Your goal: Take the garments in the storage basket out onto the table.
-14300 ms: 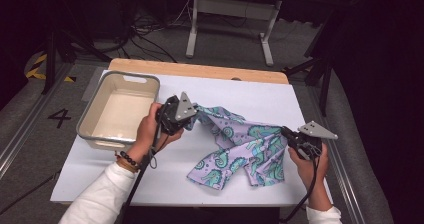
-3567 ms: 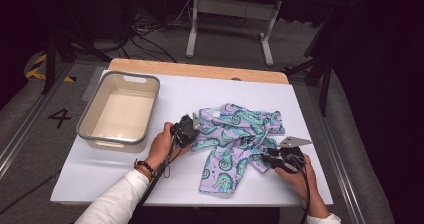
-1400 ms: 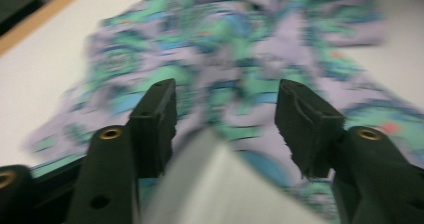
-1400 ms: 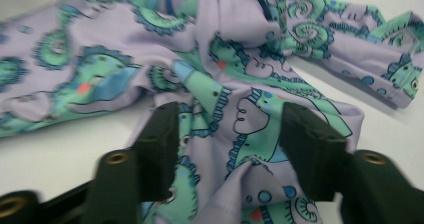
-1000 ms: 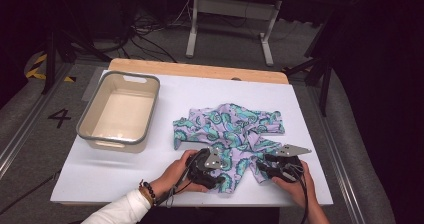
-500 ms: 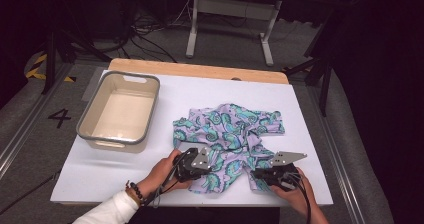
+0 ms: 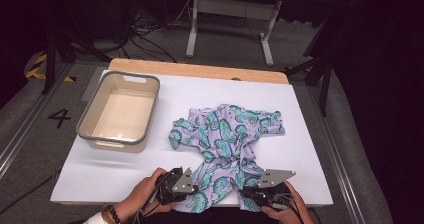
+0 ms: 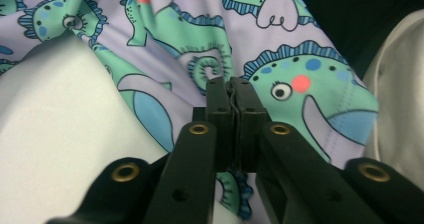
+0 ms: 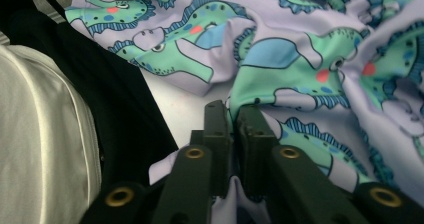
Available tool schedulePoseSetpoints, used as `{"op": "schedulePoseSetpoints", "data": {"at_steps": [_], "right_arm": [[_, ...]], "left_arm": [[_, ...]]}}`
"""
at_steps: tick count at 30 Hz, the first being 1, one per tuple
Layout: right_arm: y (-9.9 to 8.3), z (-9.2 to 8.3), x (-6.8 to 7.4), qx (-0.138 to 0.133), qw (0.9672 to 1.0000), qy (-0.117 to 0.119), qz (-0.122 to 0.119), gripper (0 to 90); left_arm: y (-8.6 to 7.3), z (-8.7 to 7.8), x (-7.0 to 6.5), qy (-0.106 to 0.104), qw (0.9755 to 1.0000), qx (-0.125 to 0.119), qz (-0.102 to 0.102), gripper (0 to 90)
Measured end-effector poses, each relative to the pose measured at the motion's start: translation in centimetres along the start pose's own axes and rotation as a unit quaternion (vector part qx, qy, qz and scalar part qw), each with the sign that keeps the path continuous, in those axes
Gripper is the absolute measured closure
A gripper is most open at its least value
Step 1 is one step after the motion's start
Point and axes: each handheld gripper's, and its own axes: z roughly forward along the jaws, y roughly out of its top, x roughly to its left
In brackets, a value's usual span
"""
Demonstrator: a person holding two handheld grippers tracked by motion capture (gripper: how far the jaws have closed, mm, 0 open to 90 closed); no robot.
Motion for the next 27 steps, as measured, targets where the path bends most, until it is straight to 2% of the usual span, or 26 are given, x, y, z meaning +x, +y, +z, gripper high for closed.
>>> {"op": "schedulePoseSetpoints", "data": {"at_steps": [2, 3, 4, 5, 6, 7, 8, 9, 10, 11, 12, 13, 15, 18, 20, 22, 24, 25, 26, 27], "right_arm": [[0.2, -0.2, -0.2, -0.011, 0.9999, -0.005, -0.001, 78.7], [0.3, -0.4, -0.4, -0.017, 0.9998, -0.008, 0.000, 74.6], [0.4, -0.6, -0.7, -0.021, 0.9997, -0.015, 0.001, 69.1], [0.5, -1.0, -1.0, -0.030, 0.9991, -0.030, 0.004, 65.6], [0.5, -1.0, -1.0, -0.030, 0.9991, -0.030, 0.004, 65.6], [0.8, -1.9, -1.9, -0.055, 0.9976, -0.041, 0.011, 62.6], [1.2, -2.6, -2.6, -0.073, 0.9958, -0.054, 0.013, 56.3], [1.9, -3.6, -4.3, -0.093, 0.9916, -0.088, 0.022, 54.1], [1.9, -3.6, -4.3, -0.093, 0.9916, -0.088, 0.022, 54.1], [2.2, -3.8, -5.3, -0.097, 0.9896, -0.104, 0.022, 53.0], [2.7, -3.9, -6.7, -0.100, 0.9866, -0.126, 0.028, 50.8], [3.1, -4.0, -8.0, -0.105, 0.9842, -0.138, 0.035, 50.8], [3.8, -3.6, -10.6, -0.096, 0.9807, -0.166, 0.038, 48.0], [4.6, -2.5, -14.8, -0.081, 0.9763, -0.190, 0.065, 46.5], [5.0, -1.7, -17.1, -0.073, 0.9717, -0.215, 0.066, 46.0], [5.2, -0.9, -18.9, -0.063, 0.9718, -0.215, 0.073, 45.0], [5.2, 0.0, -21.0, -0.052, 0.9694, -0.216, 0.104, 42.5], [5.1, 1.1, -22.7, -0.018, 0.9687, -0.219, 0.116, 39.7], [5.1, 1.1, -22.7, -0.018, 0.9687, -0.219, 0.116, 39.7], [5.0, 1.5, -23.2, -0.006, 0.9667, -0.227, 0.118, 38.7]], "left_arm": [[0.0, -0.4, 0.4, 0.013, 0.9998, -0.014, -0.008, 77.0], [0.1, -0.7, 0.6, 0.021, 0.9994, -0.023, -0.017, 70.1], [0.1, -1.0, 1.0, 0.030, 0.9985, -0.035, -0.029, 65.5], [0.4, -1.4, 1.9, 0.048, 0.9967, -0.052, -0.040, 63.5], [0.4, -1.4, 1.9, 0.048, 0.9967, -0.052, -0.040, 55.9], [0.7, -1.7, 2.6, 0.068, 0.9944, -0.063, -0.052, 55.9], [1.0, -1.8, 3.5, 0.079, 0.9916, -0.079, -0.064, 50.3], [1.5, -1.8, 4.8, 0.106, 0.9878, -0.089, -0.071, 45.4], [1.5, -1.8, 4.8, 0.106, 0.9878, -0.089, -0.071, 41.9], [1.9, -1.6, 5.9, 0.128, 0.9836, -0.089, -0.089, 41.9], [2.3, -1.4, 6.8, 0.133, 0.9814, -0.089, -0.107, 38.1], [2.6, -1.2, 7.6, 0.141, 0.9796, -0.091, -0.110, 36.6], [3.1, -0.6, 9.2, 0.155, 0.9748, -0.094, -0.130, 36.3], [3.7, 1.0, 11.2, 0.174, 0.9711, -0.074, -0.146, 34.7], [3.8, 2.0, 12.4, 0.179, 0.9702, -0.054, -0.154, 34.8], [3.8, 2.6, 13.2, 0.194, 0.9669, -0.036, -0.162, 34.8], [3.5, 2.9, 14.2, 0.187, 0.9639, -0.035, -0.187, 34.8], [3.4, 3.1, 14.5, 0.188, 0.9636, -0.030, -0.188, 33.1], [3.2, 3.2, 14.7, 0.189, 0.9630, -0.021, -0.191, 33.1], [3.0, 3.6, 15.0, 0.190, 0.9623, -0.007, -0.195, 32.9]]}}
